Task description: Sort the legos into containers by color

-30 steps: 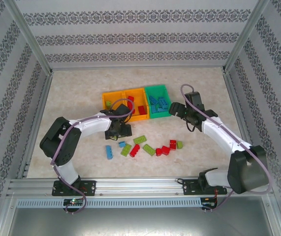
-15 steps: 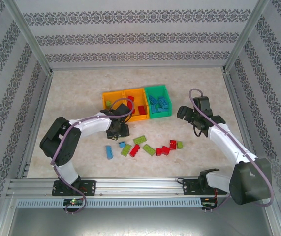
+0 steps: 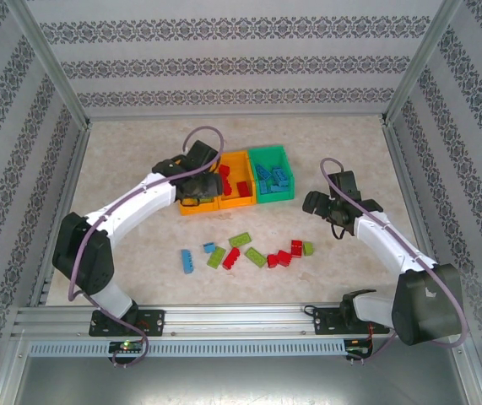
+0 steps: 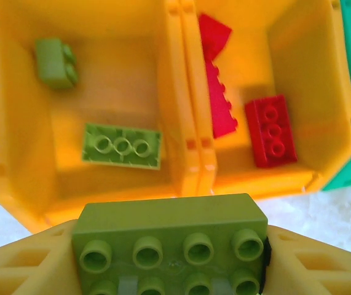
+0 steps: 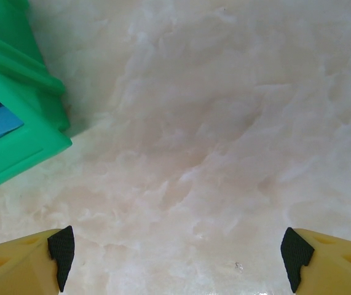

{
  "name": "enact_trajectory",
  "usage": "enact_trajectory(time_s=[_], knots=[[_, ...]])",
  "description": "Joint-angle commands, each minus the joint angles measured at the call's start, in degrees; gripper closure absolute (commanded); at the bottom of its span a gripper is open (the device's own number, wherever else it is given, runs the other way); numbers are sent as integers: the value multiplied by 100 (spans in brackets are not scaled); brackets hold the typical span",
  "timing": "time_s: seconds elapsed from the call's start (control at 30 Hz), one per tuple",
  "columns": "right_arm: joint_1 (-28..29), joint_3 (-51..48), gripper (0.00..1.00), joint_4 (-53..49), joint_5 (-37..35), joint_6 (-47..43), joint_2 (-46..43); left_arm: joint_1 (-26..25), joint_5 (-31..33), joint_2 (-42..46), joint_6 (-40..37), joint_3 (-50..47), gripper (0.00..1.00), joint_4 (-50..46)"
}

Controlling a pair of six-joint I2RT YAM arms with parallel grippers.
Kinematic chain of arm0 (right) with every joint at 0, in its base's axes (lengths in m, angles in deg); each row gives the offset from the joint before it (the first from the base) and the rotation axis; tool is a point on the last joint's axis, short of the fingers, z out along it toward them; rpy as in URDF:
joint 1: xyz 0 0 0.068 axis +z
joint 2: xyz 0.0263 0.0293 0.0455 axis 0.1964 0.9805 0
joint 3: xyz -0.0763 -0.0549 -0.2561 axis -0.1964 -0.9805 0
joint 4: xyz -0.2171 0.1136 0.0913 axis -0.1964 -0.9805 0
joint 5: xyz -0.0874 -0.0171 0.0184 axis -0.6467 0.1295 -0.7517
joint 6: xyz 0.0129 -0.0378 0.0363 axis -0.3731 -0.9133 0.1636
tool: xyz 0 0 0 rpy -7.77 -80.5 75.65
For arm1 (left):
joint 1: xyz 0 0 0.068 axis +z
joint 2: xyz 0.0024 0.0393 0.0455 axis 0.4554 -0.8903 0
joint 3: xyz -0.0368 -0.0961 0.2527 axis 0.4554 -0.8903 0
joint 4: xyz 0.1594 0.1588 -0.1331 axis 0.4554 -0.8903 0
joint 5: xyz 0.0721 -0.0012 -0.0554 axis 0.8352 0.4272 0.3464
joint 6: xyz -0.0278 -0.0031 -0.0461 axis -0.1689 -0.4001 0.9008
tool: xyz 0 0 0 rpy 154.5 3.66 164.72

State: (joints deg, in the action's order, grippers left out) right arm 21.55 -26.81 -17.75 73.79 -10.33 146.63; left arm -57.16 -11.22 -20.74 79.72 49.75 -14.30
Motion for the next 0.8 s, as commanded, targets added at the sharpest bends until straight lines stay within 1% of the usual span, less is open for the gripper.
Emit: enact_trajectory(time_s=[0.0, 0.23, 0.4, 0.63, 0.77], knots=[[-41, -145, 10, -129, 102, 53, -42, 314, 162, -350, -521, 270, 42, -305], [-37, -304, 11, -283, 111, 110, -191, 716, -193, -1106, -726, 734, 42, -172], [-40, -385, 10, -411, 160, 140, -273, 792, -268, -1390, -762, 902, 40, -192], [37, -291, 13, -865, 323, 84, -123, 792, -195, -1315, -706, 741, 24, -96], [369, -210, 14, -1224, 193, 54, -101, 791, -234, -1175, -629, 546, 18, 20]])
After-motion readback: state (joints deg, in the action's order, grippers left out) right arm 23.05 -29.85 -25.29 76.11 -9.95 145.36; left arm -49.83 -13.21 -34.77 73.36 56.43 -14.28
